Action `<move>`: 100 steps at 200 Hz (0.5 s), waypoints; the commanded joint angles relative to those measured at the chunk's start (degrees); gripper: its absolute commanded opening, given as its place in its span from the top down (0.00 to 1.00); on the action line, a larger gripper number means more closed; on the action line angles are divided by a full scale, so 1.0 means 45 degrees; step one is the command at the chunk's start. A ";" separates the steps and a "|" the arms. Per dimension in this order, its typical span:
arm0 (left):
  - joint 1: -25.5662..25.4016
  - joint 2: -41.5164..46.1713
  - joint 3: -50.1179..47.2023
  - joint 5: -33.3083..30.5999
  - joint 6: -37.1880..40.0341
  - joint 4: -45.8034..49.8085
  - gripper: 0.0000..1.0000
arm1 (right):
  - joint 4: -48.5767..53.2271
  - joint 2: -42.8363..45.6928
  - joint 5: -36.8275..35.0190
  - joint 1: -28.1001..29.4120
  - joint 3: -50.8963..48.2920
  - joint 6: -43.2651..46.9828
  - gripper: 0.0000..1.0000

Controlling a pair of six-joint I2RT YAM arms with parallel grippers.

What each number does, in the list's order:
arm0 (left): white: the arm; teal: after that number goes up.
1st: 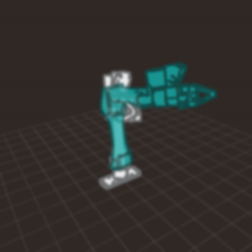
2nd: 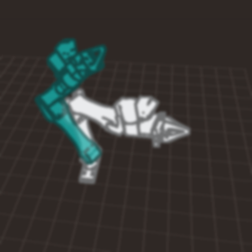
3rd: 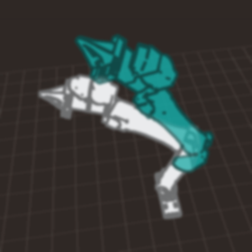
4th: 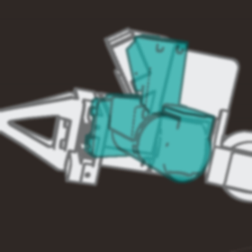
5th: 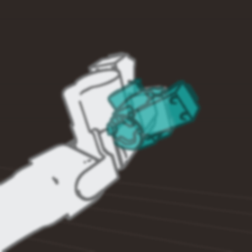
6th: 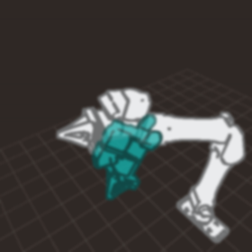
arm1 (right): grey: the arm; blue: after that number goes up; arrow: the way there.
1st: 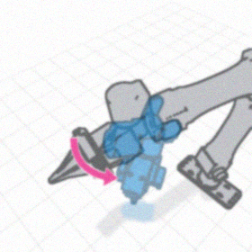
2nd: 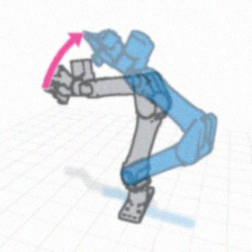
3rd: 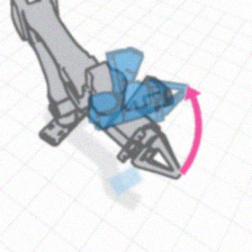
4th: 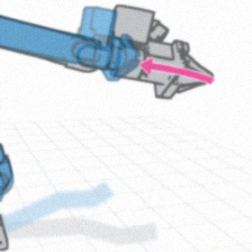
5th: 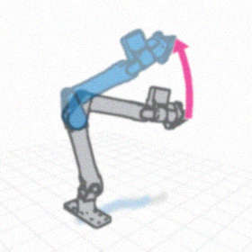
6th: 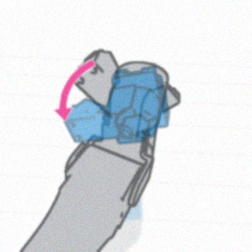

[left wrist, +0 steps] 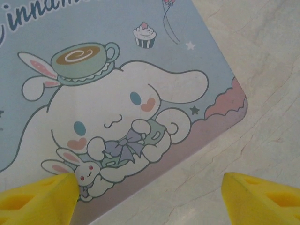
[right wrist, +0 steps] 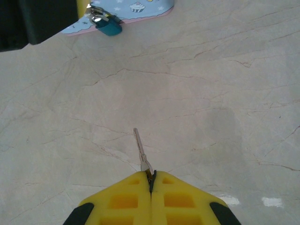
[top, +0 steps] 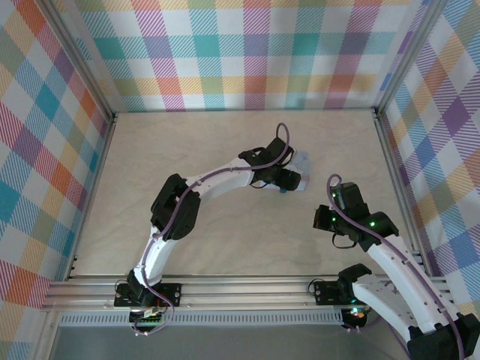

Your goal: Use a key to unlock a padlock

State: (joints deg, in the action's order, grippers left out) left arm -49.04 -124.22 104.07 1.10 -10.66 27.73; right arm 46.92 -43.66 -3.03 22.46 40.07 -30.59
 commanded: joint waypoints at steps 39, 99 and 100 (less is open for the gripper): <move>-0.0107 0.2448 -0.3785 -0.0648 -0.0505 -0.0228 0.19 | -0.0123 0.0127 0.0352 -0.0107 0.0063 0.0309 0.96; 0.0119 0.4474 -0.6563 -0.1190 -0.1035 -0.0951 0.17 | -0.2040 -0.0070 0.2286 -0.0123 -0.0458 0.0338 0.96; 0.0147 0.4487 -0.6583 -0.1186 -0.1043 -0.0968 0.17 | -0.2063 -0.0087 0.2310 -0.0115 -0.0453 0.0336 0.96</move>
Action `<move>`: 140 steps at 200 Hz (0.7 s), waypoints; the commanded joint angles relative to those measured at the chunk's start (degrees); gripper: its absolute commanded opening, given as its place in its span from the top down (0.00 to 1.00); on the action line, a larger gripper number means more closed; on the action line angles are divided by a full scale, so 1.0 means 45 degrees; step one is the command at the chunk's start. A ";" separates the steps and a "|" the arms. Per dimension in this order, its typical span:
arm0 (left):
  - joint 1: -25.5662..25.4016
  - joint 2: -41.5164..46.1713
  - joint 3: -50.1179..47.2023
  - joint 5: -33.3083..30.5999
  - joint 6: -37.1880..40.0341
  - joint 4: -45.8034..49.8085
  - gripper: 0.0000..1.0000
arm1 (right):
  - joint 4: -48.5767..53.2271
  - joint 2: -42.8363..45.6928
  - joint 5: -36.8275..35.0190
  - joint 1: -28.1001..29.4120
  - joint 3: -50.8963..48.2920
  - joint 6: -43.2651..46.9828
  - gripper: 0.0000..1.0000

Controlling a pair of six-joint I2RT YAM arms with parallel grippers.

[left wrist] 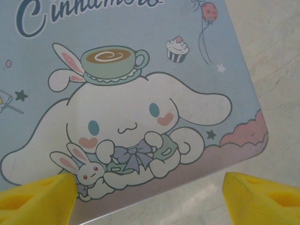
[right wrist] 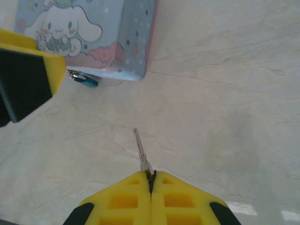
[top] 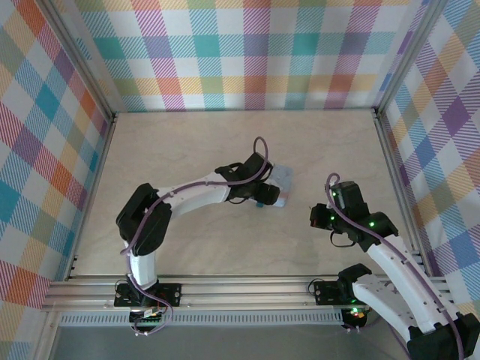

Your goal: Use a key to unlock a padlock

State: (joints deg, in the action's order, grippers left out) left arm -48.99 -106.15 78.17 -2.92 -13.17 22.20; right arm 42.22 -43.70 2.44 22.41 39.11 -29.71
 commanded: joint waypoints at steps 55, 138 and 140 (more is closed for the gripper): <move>0.0974 0.0713 -0.0880 -0.0037 -0.0443 0.0245 0.17 | -0.1968 -0.0710 0.2092 -0.0097 -0.0359 0.0111 0.96; 0.1745 0.2099 -0.0904 0.0468 0.0017 -0.0286 0.14 | -0.5245 -0.2305 0.4349 -0.0078 -0.0568 -0.0785 0.96; 0.1746 0.2196 -0.1013 0.0476 0.0012 -0.0353 0.14 | -0.5335 -0.2355 0.4407 -0.0079 -0.0557 -0.0820 0.96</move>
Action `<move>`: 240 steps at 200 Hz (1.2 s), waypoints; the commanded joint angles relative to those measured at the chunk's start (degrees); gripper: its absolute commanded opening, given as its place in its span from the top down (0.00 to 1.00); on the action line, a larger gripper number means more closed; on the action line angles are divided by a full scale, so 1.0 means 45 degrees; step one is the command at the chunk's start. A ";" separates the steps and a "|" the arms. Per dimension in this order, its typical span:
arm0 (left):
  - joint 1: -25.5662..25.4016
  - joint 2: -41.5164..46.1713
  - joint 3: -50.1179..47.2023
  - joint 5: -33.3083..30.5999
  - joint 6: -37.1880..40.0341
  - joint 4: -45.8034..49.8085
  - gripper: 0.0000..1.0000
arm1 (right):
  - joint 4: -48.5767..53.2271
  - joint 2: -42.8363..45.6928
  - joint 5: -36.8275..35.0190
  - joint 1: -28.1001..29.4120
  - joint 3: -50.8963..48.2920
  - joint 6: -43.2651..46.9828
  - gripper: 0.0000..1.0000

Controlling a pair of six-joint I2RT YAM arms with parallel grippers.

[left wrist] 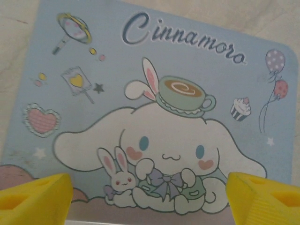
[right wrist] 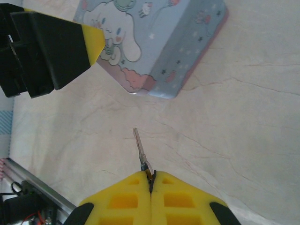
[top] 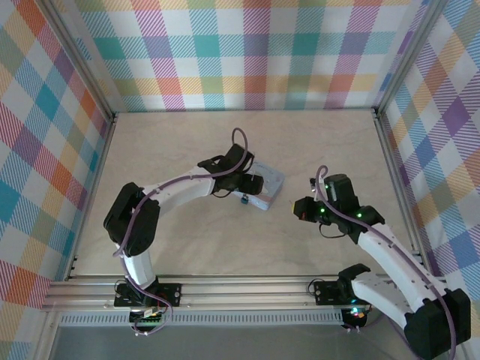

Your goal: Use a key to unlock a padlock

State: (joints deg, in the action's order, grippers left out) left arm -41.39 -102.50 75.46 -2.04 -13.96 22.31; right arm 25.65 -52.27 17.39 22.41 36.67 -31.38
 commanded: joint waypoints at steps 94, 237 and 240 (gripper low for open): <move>0.0074 0.7431 -0.7569 0.0362 -0.0739 -0.5953 0.06 | -0.6834 -0.4320 0.2713 0.0077 0.0535 -0.1846 0.96; 0.0183 0.5441 -0.9616 0.2035 -0.1264 -0.9071 0.01 | -0.7977 -0.9530 0.2832 0.0391 0.2822 -0.1534 0.96; 0.0209 0.5369 -0.9620 0.2095 -0.1265 -0.9140 0.02 | -0.7935 -0.9550 0.2811 0.0395 0.2811 -0.1525 0.96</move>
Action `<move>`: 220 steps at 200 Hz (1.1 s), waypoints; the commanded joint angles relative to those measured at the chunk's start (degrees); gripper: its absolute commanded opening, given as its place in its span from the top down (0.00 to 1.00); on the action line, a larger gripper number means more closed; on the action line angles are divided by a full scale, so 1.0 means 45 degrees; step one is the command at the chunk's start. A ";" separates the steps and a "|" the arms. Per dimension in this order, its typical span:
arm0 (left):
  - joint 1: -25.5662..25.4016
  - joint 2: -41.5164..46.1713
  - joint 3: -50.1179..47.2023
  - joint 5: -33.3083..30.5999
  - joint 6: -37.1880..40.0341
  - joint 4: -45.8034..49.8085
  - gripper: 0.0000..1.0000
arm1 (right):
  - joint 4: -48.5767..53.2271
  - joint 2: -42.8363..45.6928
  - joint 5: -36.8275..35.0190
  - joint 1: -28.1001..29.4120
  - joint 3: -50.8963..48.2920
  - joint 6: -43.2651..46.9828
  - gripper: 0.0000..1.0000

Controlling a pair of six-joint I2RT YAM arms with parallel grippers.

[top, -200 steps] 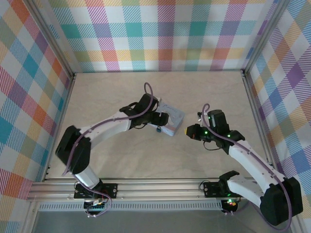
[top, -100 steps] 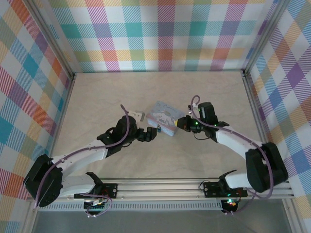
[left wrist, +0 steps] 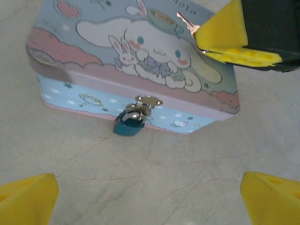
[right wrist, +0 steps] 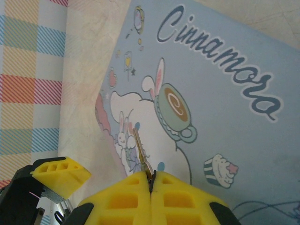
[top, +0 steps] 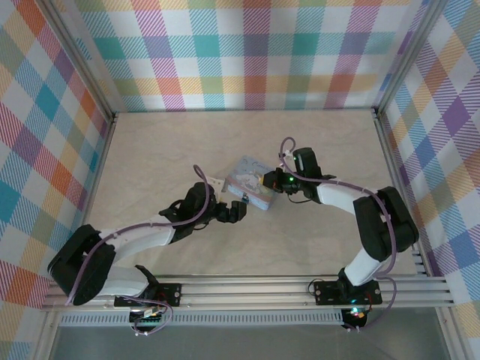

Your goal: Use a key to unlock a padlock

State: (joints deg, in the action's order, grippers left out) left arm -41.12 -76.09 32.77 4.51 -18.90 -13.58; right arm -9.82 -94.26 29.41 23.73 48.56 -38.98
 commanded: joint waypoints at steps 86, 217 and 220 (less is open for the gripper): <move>0.0933 -0.2681 -0.0074 0.2164 -0.0021 -0.3333 0.14 | 0.0619 -0.0293 -0.0364 0.0254 -0.0536 0.0508 0.96; 0.1228 -0.5195 0.0702 0.3053 0.0468 -0.5141 0.22 | 0.1509 -0.0144 -0.0739 0.0314 -0.0399 0.0988 0.96; 0.1228 -0.5238 0.0734 0.3059 0.0473 -0.5147 0.23 | 0.1518 -0.0147 -0.0742 0.0314 -0.0392 0.0989 0.96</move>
State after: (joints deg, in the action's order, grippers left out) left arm -36.10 -97.93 34.33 16.73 -18.39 -34.59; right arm -9.41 -94.35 27.68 24.49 48.12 -36.29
